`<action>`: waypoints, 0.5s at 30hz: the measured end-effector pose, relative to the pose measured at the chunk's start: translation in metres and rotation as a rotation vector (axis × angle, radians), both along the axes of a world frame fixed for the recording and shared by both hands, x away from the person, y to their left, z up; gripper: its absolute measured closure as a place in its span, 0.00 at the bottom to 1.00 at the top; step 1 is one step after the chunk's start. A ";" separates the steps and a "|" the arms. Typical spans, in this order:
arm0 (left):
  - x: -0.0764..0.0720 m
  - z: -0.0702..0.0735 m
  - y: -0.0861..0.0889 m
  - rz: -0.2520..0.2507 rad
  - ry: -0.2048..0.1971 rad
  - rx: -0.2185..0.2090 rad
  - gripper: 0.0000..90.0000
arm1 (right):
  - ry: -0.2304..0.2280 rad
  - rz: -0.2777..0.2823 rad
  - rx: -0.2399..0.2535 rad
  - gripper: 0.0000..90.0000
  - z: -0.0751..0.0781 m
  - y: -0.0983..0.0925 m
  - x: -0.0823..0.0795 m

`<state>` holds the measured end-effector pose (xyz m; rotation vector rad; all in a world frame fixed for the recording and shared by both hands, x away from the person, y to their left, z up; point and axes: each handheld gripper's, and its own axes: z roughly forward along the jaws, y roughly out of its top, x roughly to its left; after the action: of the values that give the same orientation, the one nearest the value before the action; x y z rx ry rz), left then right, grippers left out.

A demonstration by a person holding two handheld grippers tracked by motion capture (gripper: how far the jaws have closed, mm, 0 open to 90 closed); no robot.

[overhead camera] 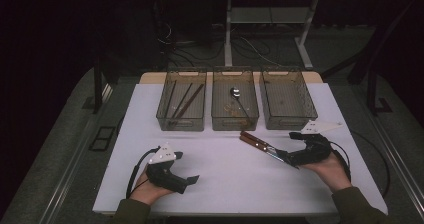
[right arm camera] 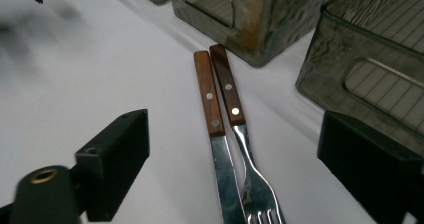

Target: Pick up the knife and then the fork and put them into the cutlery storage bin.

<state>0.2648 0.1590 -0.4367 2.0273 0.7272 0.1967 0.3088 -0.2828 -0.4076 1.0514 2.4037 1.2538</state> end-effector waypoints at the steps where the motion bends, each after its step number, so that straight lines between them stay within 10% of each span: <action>1: 0.000 0.000 0.000 -0.002 -0.002 0.000 0.00 | -0.002 0.002 -0.001 0.15 0.001 0.001 0.002; 15: 0.001 -0.001 -0.001 -0.009 -0.006 0.002 0.00 | -0.010 -0.005 -0.007 0.16 0.002 0.014 0.022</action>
<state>0.2662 0.1576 -0.4374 2.0304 0.7140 0.1986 0.3305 -0.2690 -0.4052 1.0465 2.3953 1.2447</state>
